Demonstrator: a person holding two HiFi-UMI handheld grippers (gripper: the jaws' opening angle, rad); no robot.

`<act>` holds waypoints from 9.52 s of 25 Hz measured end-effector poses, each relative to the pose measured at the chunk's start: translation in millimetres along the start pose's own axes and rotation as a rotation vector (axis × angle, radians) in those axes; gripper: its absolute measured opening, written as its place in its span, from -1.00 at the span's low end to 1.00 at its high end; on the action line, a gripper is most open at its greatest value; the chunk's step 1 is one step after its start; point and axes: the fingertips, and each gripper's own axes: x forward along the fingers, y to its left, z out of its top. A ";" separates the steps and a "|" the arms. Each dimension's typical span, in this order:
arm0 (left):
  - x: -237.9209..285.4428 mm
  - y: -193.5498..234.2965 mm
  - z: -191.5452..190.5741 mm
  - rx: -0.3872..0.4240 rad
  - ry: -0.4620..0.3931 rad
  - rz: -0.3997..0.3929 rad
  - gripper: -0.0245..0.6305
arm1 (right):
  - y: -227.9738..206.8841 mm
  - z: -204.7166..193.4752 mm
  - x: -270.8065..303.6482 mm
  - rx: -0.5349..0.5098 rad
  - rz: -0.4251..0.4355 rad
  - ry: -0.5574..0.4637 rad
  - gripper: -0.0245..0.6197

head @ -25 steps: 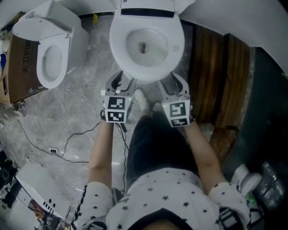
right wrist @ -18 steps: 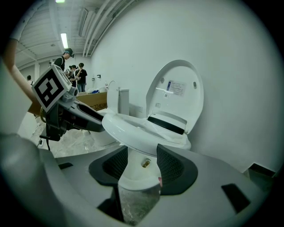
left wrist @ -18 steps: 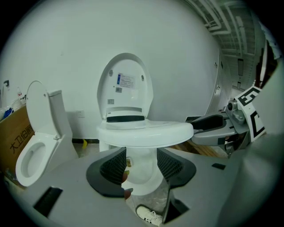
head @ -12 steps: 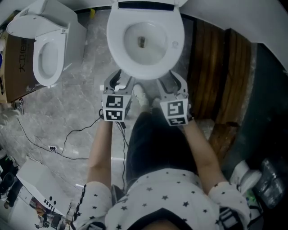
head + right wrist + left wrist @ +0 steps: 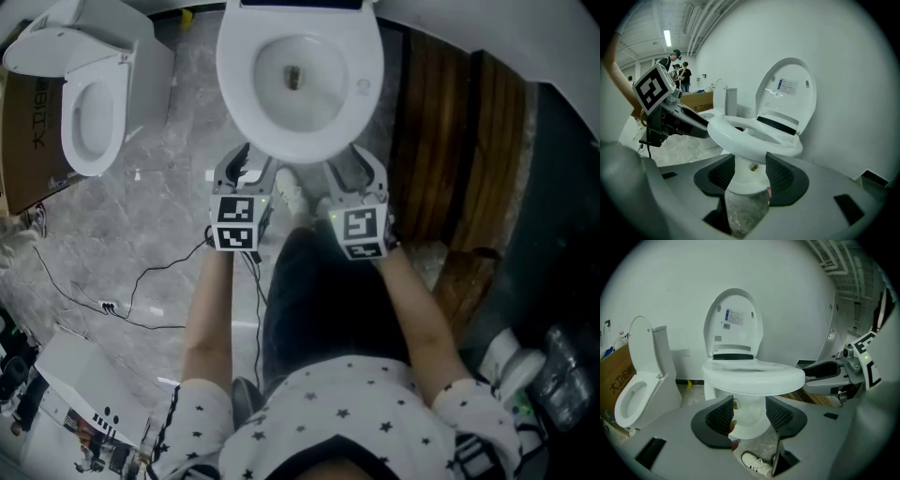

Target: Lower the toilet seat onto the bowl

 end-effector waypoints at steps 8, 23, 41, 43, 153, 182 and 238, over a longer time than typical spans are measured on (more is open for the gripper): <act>7.1 -0.6 -13.3 -0.003 0.019 -0.001 -0.26 | 3.1 -12.6 5.5 -0.001 -0.007 0.013 -0.30; 20.7 1.3 -43.4 -0.021 0.052 -0.003 -0.26 | 13.6 -39.8 19.2 -0.004 0.002 0.043 -0.28; 37.8 -2.5 -77.1 -0.048 0.107 -0.013 -0.26 | 21.8 -69.7 35.1 -0.006 0.027 0.096 -0.28; 39.4 -3.4 -80.7 -0.047 0.115 -0.012 -0.26 | 22.8 -73.5 36.3 -0.001 0.032 0.104 -0.28; 131.8 19.9 -194.5 -0.017 0.408 -0.041 -0.39 | 36.7 -176.9 128.7 0.097 0.079 0.331 -0.29; 20.3 26.2 14.9 -0.086 0.107 0.065 -0.88 | -11.3 31.6 40.6 0.178 0.053 0.066 -0.68; -159.8 -75.9 214.6 0.024 -0.194 0.042 -0.92 | -65.0 214.0 -175.9 0.213 0.109 -0.334 -0.90</act>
